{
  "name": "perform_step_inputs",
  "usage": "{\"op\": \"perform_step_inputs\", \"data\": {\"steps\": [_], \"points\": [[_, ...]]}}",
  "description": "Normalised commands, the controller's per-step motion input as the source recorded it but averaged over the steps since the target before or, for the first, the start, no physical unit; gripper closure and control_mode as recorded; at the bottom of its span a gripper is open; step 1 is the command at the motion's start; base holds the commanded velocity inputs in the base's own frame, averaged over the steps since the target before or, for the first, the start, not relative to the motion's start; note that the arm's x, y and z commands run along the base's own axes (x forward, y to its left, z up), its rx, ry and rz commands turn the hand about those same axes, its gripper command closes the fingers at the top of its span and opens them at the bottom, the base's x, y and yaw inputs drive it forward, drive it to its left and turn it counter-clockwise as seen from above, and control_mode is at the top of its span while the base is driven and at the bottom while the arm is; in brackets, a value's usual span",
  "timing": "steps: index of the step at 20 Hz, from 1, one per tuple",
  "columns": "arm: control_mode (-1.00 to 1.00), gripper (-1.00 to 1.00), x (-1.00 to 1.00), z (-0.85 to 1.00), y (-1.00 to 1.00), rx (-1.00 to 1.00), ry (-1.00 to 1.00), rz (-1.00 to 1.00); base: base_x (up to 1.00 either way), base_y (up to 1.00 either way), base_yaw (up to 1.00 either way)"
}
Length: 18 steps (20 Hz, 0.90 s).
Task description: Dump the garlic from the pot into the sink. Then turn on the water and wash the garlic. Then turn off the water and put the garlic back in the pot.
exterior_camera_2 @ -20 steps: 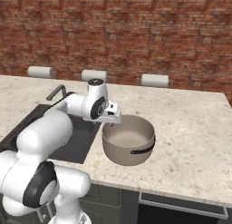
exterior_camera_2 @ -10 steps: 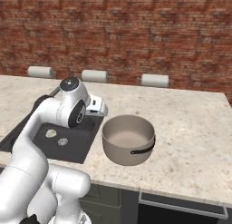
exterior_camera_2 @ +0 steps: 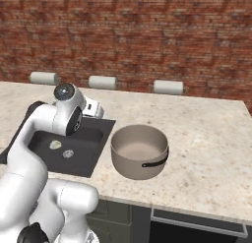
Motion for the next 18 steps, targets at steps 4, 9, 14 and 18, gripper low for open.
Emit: {"op": "perform_step_inputs", "data": {"steps": [4, 9, 14, 18], "points": [[-1.0, -1.0, 0.56, 0.01, 0.46, 0.18, 0.03, 0.0, 0.0, 0.0, 0.0], [-1.0, -1.0, 0.46, -0.06, 0.48, 0.12, 0.04, 0.01, 0.0, 0.0, 0.0], [-1.0, -1.0, 0.44, -0.35, 0.35, 0.02, 0.02, 0.01, 0.0, 0.0, 0.0], [-1.0, -1.0, 0.5, -0.48, 0.16, 0.0, 0.0, 0.03, 0.0, 0.0, 0.0]]}}
